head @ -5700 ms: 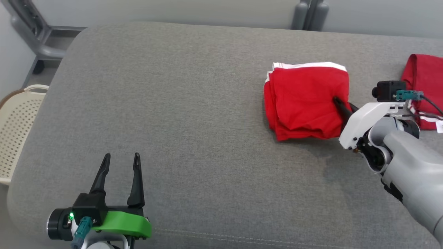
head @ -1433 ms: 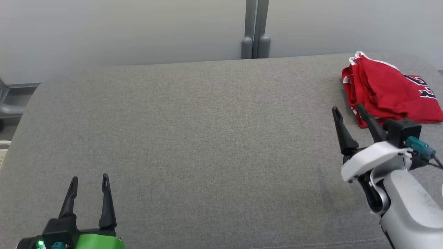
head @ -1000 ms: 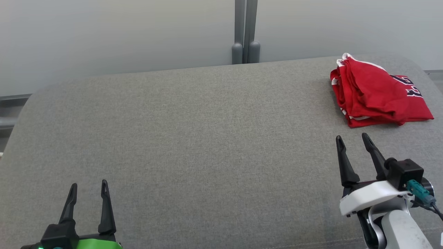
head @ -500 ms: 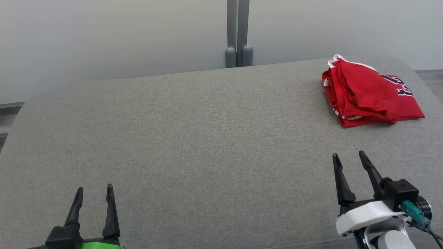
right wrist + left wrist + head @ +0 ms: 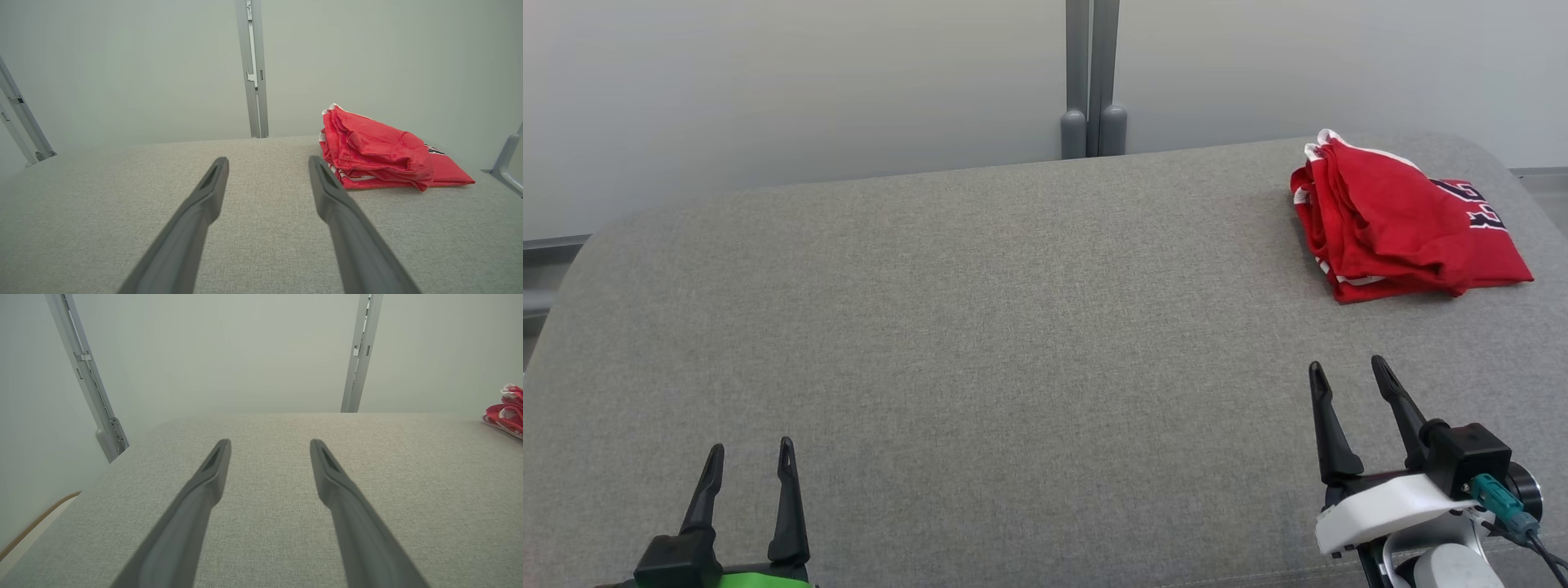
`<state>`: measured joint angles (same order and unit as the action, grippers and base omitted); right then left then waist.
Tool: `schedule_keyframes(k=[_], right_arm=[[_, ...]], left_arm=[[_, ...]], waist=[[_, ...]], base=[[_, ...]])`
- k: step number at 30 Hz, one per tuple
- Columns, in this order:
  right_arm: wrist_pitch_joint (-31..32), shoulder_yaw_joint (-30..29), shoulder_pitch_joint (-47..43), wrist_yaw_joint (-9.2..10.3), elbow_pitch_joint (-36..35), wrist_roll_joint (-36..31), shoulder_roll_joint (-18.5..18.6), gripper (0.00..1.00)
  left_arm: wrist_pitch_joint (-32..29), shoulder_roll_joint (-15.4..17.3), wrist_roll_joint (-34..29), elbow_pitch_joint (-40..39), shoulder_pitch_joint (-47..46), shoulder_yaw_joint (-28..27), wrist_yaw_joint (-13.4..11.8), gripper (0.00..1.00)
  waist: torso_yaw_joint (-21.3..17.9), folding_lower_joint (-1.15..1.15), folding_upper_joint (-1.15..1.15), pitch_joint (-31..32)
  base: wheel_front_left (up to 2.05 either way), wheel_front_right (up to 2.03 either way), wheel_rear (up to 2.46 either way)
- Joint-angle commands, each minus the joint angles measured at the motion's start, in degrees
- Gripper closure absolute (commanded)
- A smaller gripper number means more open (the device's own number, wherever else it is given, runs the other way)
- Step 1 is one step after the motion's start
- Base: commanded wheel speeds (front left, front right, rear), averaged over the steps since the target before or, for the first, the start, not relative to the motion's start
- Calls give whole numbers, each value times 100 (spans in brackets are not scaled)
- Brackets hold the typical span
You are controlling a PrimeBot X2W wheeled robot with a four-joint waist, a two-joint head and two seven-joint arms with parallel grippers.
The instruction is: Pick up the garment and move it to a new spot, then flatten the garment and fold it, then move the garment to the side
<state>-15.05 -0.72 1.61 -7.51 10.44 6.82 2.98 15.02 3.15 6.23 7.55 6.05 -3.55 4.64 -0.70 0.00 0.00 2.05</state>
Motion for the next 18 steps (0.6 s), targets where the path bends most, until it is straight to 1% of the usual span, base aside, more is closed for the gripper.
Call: schedule_keyframes(k=[1,7,8,12,18], right_arm=[[-17,-13,-22,4,-17,-42,4,0],[-17,-10,-28,4,-27,-45,-1,0],[0,0,-6,0,18,-12,-8,100],[46,-21,-56,0,225,68,-42,100],[280,-122,160,0,398,746,-39,100]], left_arm=[[14,7,5,2,27,-9,28,0],[14,6,0,3,43,-11,47,0],[-1,-4,2,23,3,-3,23,100],[-67,-48,79,250,3,-25,26,100],[-250,-45,767,421,-246,-97,48,100]], waist=[[5,0,0,2],[11,0,0,14],[11,0,0,13],[12,0,0,11],[15,0,0,-5]], base=[[0,0,0],[0,0,0],[0,0,0],[0,0,0],[0,0,0]])
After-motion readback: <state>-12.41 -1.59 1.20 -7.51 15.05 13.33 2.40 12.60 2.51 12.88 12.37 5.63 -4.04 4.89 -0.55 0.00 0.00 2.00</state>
